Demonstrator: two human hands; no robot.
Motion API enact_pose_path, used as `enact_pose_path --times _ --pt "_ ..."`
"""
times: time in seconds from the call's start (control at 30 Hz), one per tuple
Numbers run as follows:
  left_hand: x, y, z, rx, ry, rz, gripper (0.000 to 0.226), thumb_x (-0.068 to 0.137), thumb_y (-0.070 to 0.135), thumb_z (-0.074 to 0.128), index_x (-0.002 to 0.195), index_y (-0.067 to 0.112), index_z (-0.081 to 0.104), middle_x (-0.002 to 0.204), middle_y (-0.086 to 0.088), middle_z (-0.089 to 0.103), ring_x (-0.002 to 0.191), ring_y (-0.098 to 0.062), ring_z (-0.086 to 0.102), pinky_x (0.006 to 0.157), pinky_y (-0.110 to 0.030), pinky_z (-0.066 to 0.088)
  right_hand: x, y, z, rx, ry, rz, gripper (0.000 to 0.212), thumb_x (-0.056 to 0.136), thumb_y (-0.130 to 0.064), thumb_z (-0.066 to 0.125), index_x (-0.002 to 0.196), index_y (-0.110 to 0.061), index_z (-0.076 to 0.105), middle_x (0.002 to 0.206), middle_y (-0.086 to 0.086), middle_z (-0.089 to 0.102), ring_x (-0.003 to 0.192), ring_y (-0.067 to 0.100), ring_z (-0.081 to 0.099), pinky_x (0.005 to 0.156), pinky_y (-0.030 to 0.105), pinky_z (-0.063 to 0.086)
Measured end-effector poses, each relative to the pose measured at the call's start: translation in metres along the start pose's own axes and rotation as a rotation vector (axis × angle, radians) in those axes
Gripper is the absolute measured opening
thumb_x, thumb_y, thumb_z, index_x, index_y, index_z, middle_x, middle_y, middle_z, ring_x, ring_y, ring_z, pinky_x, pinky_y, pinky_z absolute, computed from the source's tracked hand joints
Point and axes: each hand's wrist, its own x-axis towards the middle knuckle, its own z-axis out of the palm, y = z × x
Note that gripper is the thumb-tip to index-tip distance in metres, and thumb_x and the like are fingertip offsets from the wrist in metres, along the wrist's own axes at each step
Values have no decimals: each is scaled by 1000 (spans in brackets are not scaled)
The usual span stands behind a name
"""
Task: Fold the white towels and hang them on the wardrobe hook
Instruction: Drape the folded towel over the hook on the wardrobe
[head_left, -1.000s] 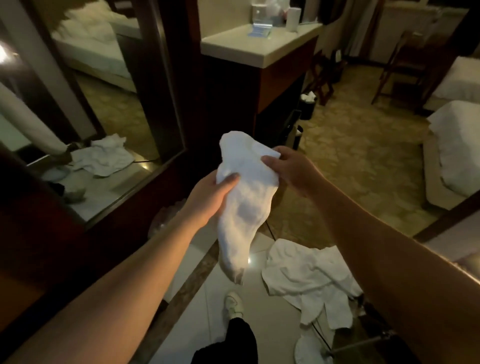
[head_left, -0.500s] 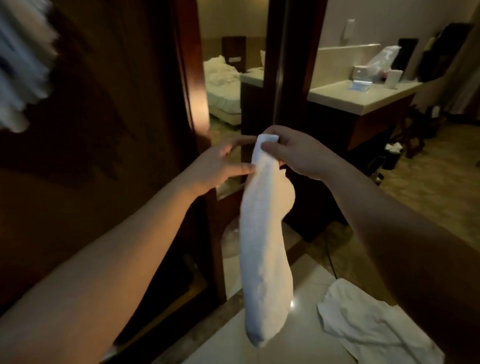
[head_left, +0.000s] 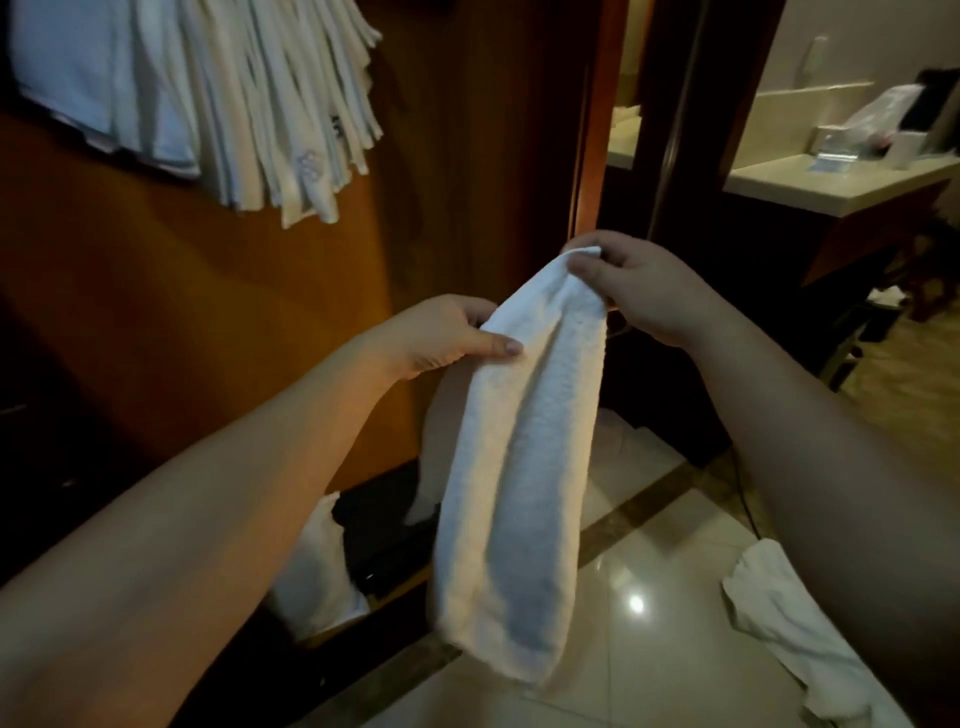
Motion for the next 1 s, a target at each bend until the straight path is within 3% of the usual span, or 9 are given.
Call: enact_pose_path --times 0.17,0.23,0.3,0.43,0.63,0.7,0.8,0.93,1.0 --pt "-64 -53 -38 225 121 -148 10 88 42 71 95 35 67 93 14 73 84 -7 70 83 -32 54 -4 -14 25 95 156 32 19 100 -44 53 91 -55 66 104 -9 69 100 14 66 96 47 54" --pt "-91 -74 -53 256 143 -244 9 88 39 72 94 32 70 87 11 75 76 -7 72 72 -29 53 -4 -15 34 117 190 59 21 100 -44 53 89 -56 66 104 -8 69 101 14 66 96 46 54" --pt "-114 -97 -68 357 149 -326 18 86 36 76 99 23 73 92 3 77 81 -14 73 76 -31 55 -4 -15 44 123 196 78 22 100 -43 52 89 -57 65 103 -10 68 100 11 66 94 42 55" --pt "-161 -123 -91 506 169 -486 15 85 38 76 83 25 69 80 7 71 70 -8 66 59 -21 48 0 -17 65 123 230 109 17 103 -38 49 105 -40 66 99 -17 64 92 0 60 76 22 46" --pt "-213 -141 -110 532 291 -591 30 86 47 73 93 18 72 78 0 68 66 -14 60 60 -27 45 8 -15 89 76 253 140 29 103 -40 46 123 -28 65 110 -6 61 102 14 56 84 30 43" --pt "-223 -144 -114 371 429 -530 20 86 42 74 90 22 71 89 5 68 83 -13 62 71 -26 47 10 -16 92 83 271 151 30 104 -40 46 124 -27 64 110 -5 61 100 16 56 80 30 43" --pt "-232 -142 -110 -202 657 -308 9 79 28 78 81 19 78 97 -2 74 94 -14 66 93 -33 46 11 -19 91 102 307 171 31 104 -41 45 125 -26 63 108 -3 62 90 15 57 68 30 47" --pt "-232 -138 -104 -684 741 -75 32 96 28 58 75 22 82 88 0 76 84 -15 70 86 -34 53 7 -17 86 155 282 177 30 100 -48 48 121 -35 64 111 -6 65 95 12 61 78 33 53" --pt "-227 -136 -99 -811 779 -52 32 99 34 55 96 16 81 102 -7 76 95 -19 72 90 -38 55 2 -12 87 241 239 190 24 101 -45 50 116 -34 65 112 -7 67 98 12 64 86 35 54"
